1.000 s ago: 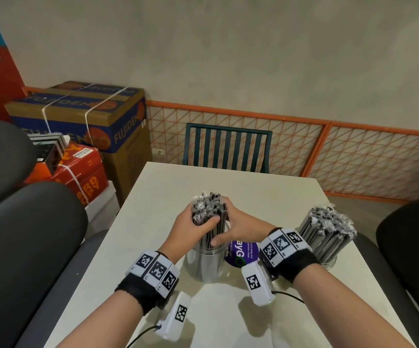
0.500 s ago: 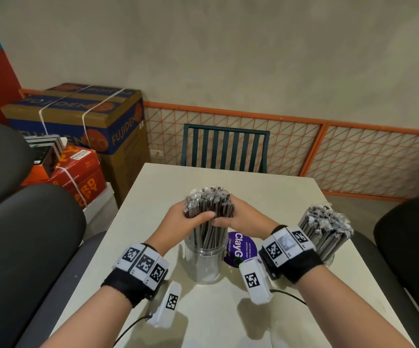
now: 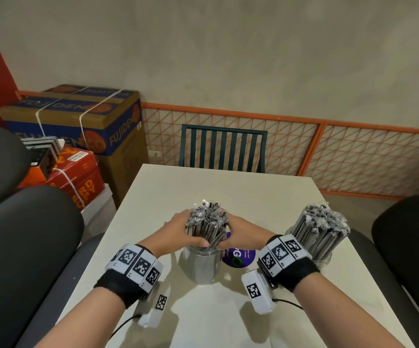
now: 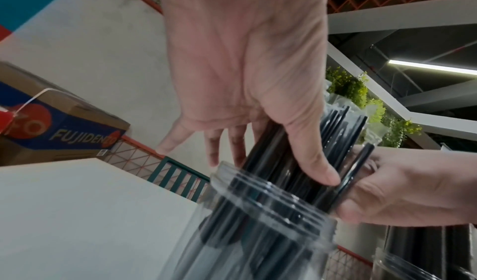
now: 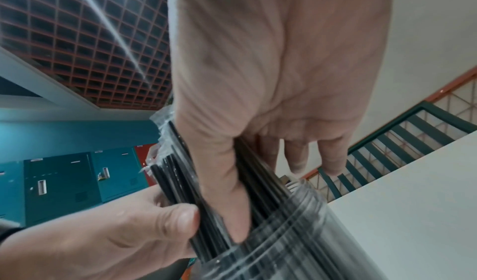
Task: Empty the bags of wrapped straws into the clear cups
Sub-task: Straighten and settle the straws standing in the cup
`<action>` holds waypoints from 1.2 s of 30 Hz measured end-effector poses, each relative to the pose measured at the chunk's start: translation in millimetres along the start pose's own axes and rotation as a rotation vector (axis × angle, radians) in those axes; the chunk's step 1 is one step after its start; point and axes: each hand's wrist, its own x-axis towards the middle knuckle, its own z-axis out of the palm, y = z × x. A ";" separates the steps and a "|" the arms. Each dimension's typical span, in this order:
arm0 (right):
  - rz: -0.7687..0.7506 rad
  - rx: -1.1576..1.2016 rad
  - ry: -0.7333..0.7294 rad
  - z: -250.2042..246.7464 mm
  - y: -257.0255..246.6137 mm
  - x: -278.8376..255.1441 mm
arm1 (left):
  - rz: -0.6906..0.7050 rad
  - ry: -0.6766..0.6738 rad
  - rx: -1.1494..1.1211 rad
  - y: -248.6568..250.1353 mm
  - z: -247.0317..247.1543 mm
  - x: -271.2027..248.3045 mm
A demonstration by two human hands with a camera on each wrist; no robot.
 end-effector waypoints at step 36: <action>-0.022 0.176 0.124 19.6 20.2 -4.2 | 0.146 -0.025 -0.206 6.9 -0.6 -8.9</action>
